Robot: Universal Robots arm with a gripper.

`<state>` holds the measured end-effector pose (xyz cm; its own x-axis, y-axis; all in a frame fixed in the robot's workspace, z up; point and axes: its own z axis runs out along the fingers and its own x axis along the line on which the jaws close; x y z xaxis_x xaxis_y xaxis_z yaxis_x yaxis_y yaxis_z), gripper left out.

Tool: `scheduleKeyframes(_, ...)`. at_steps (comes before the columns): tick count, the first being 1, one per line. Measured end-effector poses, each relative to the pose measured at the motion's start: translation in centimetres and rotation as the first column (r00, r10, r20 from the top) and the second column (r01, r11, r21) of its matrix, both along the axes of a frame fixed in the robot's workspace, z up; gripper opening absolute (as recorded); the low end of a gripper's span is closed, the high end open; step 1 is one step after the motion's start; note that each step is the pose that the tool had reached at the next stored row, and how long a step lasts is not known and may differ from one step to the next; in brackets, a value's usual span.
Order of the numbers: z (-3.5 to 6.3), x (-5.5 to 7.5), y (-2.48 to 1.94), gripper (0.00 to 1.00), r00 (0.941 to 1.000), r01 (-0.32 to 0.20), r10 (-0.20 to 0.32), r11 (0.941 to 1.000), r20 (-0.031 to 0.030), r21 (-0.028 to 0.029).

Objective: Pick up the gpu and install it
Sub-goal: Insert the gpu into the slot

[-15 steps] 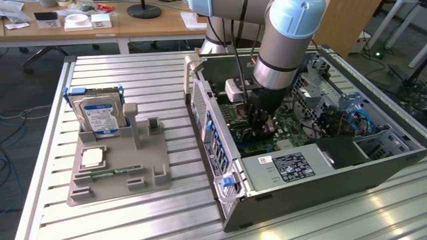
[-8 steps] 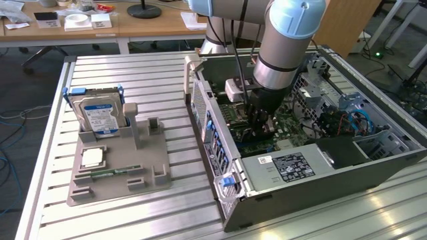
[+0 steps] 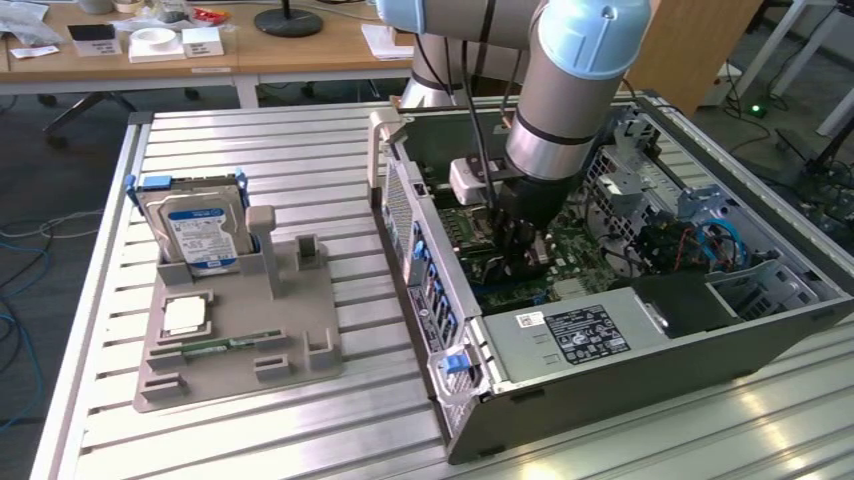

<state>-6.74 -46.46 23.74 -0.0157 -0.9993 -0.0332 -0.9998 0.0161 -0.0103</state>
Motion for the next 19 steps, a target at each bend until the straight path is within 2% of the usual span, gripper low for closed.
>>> scheduleKeyframes(2, 0.01, 0.0, 0.00, 0.45, 1.0000, 0.000, 0.000, 1.0000, -0.0002, -0.0003)
scheduleKeyframes(5, 0.02, 0.0, 0.00, 0.51, 1.0000, 0.000, 0.000, 1.0000, -0.0002, -0.0004)
scheduleKeyframes(6, 0.02, 0.0, 0.00, 0.57, 1.0000, 0.000, 0.000, 1.0000, -0.0002, -0.0004)
scheduleKeyframes(13, 0.28, 0.0, -0.01, 0.57, 1.0000, 0.000, 0.000, 1.0000, -0.0003, -0.0006)
scheduleKeyframes(19, 2.01, 0.0, 0.00, 0.57, 1.0000, 0.000, 0.000, 1.0000, -0.0003, -0.0005)
